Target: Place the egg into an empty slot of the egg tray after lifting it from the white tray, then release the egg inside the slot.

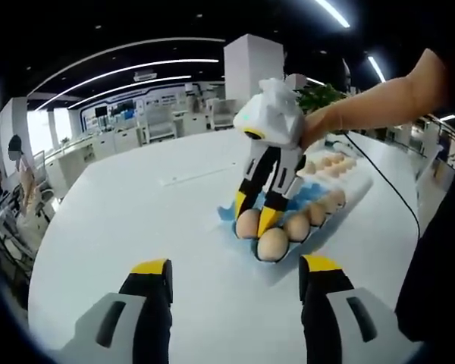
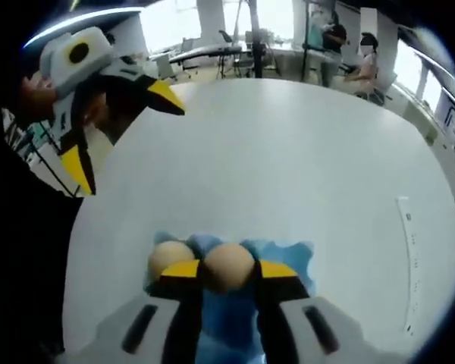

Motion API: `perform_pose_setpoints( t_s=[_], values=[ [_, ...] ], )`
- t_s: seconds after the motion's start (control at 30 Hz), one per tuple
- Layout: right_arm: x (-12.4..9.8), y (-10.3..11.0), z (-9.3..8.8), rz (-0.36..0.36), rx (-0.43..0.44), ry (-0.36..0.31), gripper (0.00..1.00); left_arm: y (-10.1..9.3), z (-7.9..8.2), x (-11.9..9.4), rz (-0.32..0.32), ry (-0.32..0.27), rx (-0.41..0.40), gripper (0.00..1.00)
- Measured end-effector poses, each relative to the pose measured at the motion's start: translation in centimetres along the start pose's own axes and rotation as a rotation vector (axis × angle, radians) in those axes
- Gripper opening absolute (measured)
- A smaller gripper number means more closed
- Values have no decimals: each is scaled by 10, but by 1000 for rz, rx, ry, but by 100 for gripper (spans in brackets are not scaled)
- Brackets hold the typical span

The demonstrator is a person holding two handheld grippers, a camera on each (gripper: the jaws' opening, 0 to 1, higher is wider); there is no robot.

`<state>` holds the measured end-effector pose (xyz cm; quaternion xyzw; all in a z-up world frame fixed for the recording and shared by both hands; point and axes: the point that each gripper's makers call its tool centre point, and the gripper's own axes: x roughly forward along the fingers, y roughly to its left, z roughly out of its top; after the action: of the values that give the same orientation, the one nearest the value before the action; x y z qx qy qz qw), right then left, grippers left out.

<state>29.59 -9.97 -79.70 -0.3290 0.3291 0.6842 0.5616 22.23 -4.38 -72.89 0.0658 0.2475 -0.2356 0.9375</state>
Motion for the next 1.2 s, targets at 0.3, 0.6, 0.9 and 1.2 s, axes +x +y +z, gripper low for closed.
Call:
perform_pose_setpoints(
  t_s=[0.3, 0.6, 0.9, 1.2],
  values=[
    [0, 0, 0, 5, 3, -12, 31, -2, 2, 0, -3, -3, 6, 68],
    [-12, -2, -4, -24, 74, -72, 39, -3, 2, -1, -2, -2, 10, 68],
    [-40, 2, -17, -59, 111, -124, 35, -8, 8, 2, -15, -7, 24, 68],
    [-66, 1, -49, -114, 154, -117, 34, -14, 12, 4, -29, -14, 34, 67]
  ],
)
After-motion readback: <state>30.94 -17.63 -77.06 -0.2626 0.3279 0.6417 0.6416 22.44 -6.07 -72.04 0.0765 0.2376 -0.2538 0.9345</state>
